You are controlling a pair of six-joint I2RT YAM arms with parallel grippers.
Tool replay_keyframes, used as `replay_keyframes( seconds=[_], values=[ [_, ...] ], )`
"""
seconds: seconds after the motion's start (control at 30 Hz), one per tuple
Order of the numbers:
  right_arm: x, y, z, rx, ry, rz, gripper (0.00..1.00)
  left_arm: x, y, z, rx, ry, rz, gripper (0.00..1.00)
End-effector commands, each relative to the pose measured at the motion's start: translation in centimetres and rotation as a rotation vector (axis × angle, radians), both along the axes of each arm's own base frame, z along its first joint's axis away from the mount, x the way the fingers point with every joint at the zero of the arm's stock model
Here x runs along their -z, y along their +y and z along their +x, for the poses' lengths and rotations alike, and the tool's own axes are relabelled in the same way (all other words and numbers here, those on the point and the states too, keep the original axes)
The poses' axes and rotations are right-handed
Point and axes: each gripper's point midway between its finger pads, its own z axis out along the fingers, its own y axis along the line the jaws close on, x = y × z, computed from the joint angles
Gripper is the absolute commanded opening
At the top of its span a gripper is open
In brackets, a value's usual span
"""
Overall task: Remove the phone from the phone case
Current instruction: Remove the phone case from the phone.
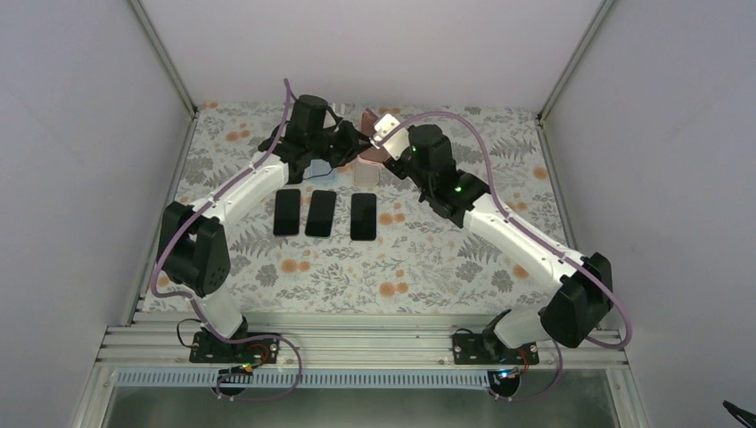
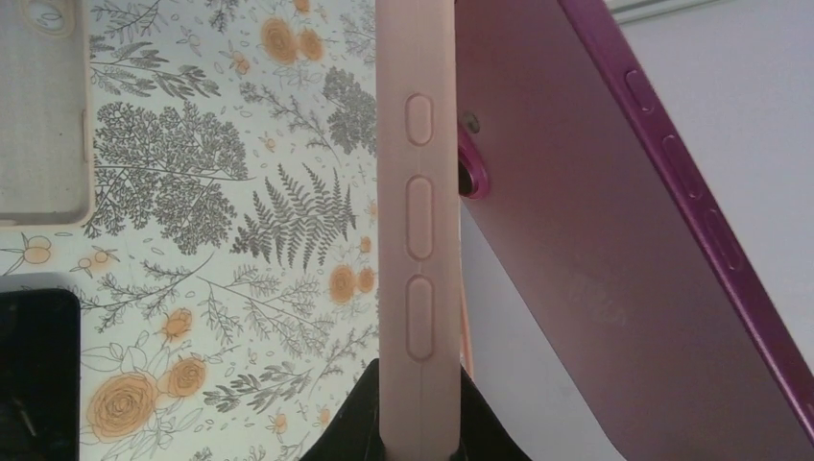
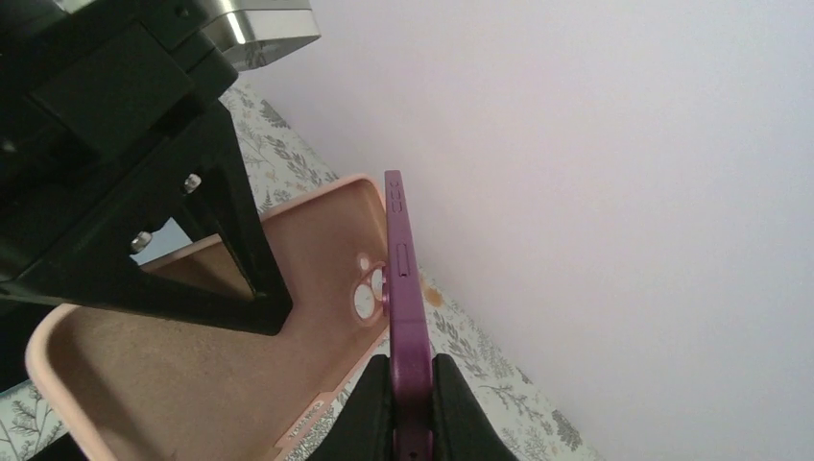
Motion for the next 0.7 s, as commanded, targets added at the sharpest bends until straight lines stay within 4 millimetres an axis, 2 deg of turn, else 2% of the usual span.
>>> replay_keyframes(
  seconds=[0.0,0.33,0.5,0.67],
  values=[
    [-2.0,-2.3,0.5,0.085,-0.017,0.052,0.04,-2.8,-0.5,-0.8,0.058,-0.083,-0.042,0.03],
    [-5.0,-2.6,-1.8,-0.017,0.033,0.195,0.04,-2.2,-0.2,-0.3,0.042,-0.097,-0.008,0.02],
    [-5.7,-2.7,-3.0,-0.085,0.095,0.247,0.04,-1.8,-0.2,0.1,0.040,-0.099,0.002,0.02],
    [-6.9,-3.7,-3.3,-0.107,0.126,0.320,0.04,-1.8,-0.2,0.9,0.040,-0.113,0.013,0.02]
  ],
)
